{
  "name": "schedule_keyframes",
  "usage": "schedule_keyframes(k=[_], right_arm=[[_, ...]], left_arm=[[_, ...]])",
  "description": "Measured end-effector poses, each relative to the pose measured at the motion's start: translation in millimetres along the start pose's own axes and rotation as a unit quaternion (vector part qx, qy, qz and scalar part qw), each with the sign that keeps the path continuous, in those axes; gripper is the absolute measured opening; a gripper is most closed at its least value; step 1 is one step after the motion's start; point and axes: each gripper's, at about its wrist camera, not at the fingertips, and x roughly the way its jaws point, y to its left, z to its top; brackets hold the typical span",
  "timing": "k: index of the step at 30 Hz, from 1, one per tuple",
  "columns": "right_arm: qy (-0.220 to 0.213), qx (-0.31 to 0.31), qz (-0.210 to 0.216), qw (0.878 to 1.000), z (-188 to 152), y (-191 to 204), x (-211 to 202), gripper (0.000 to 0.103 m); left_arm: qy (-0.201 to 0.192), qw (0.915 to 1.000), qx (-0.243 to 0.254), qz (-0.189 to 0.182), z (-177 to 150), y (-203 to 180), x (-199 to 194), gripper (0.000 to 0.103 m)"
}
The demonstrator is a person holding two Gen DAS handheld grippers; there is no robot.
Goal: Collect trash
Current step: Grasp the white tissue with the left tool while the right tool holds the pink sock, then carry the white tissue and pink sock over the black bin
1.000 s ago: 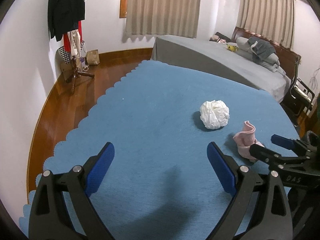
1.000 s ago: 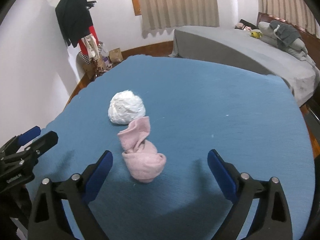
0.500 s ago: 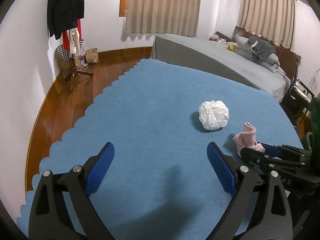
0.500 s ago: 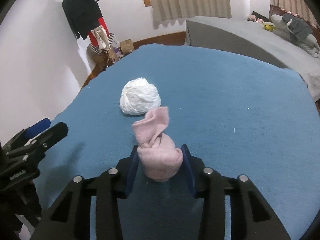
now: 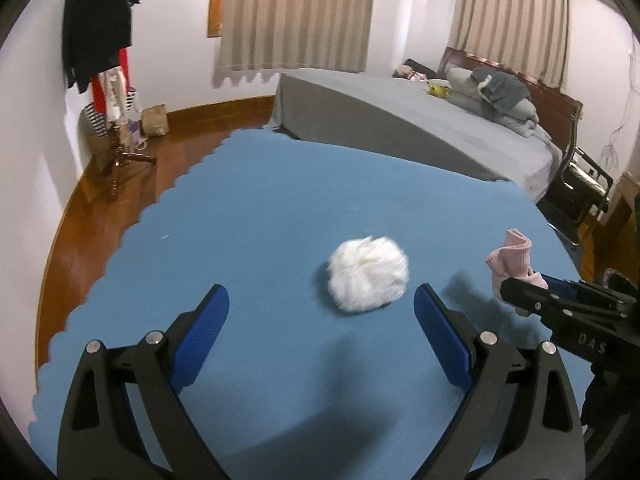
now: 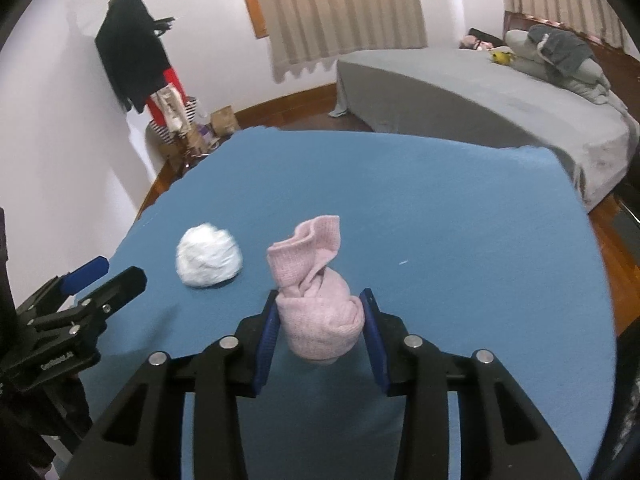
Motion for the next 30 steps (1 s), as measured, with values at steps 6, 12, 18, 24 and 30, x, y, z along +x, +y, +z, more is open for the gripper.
schedule_keyframes(k=[6, 12, 18, 24, 30], right_arm=[[-0.003, 0.009, -0.008, 1.000, 3, -11, 1, 0.040], [-0.004, 0.023, -0.008, 1.000, 0, -22, -1, 0.040], [-0.005, 0.031, -0.005, 1.000, -4, -25, -2, 0.040], [-0.008, 0.035, -0.002, 0.999, -7, -28, -10, 0.040], [-0.019, 0.039, 0.001, 0.999, -7, -30, -26, 0.040]], left_arm=[[0.021, 0.9997, 0.010, -0.007, 14, -17, 34, 0.091], [0.058, 0.9981, 0.018, -0.005, 15, -26, 63, 0.091], [0.078, 0.9966, 0.018, -0.016, 14, -22, 70, 0.049], [0.062, 0.9976, 0.020, -0.024, 14, -23, 58, 0.039], [0.035, 0.9987, 0.025, -0.029, 18, -35, 27, 0.039]])
